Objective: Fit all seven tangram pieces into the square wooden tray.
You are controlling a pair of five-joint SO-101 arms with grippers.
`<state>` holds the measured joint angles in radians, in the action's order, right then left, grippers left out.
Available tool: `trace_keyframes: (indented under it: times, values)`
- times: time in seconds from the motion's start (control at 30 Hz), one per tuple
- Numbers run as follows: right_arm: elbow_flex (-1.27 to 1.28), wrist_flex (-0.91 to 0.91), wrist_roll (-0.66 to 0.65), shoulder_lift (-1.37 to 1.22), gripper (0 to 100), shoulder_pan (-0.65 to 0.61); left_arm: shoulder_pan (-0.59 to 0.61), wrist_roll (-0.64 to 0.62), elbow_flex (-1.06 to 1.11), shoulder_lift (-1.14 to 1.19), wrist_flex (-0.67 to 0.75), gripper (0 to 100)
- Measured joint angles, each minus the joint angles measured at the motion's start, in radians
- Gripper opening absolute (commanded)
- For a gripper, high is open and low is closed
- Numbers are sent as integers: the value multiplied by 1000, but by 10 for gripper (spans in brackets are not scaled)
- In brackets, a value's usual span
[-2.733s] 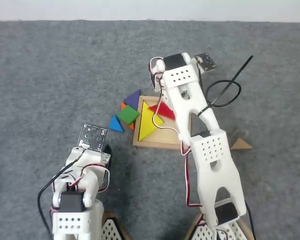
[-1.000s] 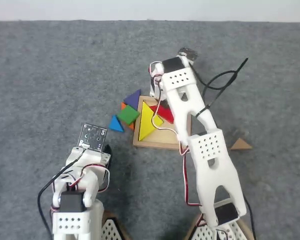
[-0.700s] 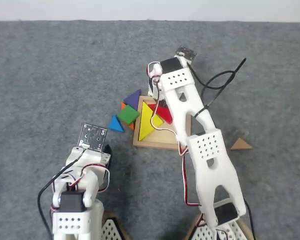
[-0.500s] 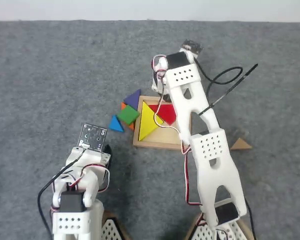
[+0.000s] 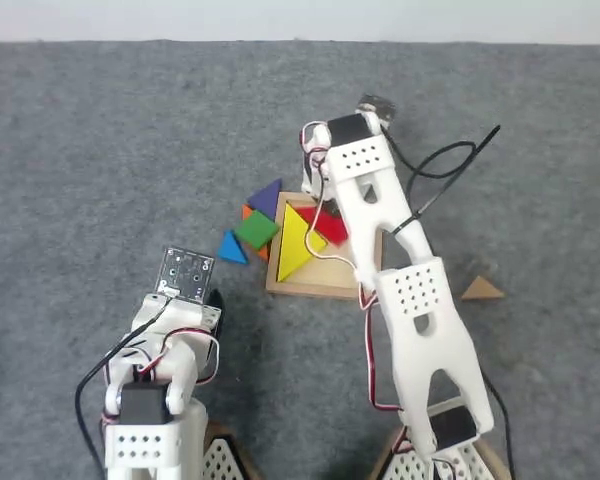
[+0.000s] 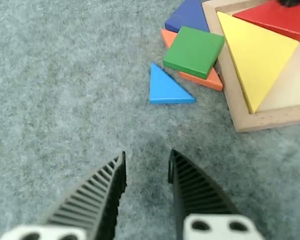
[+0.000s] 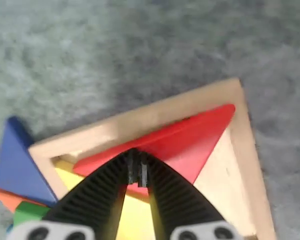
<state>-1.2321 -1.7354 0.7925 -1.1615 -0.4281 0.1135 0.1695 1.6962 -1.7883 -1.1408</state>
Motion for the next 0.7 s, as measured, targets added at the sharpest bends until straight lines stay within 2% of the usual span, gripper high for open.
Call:
trace_keyframes:
  times: [0.43,0.7]
  values:
    - [-362,-18,-161,-106,7,-106,0,0,0,0,0,139]
    - [-385,-20,-379,140,7,-98,0,0,0,0,0,139]
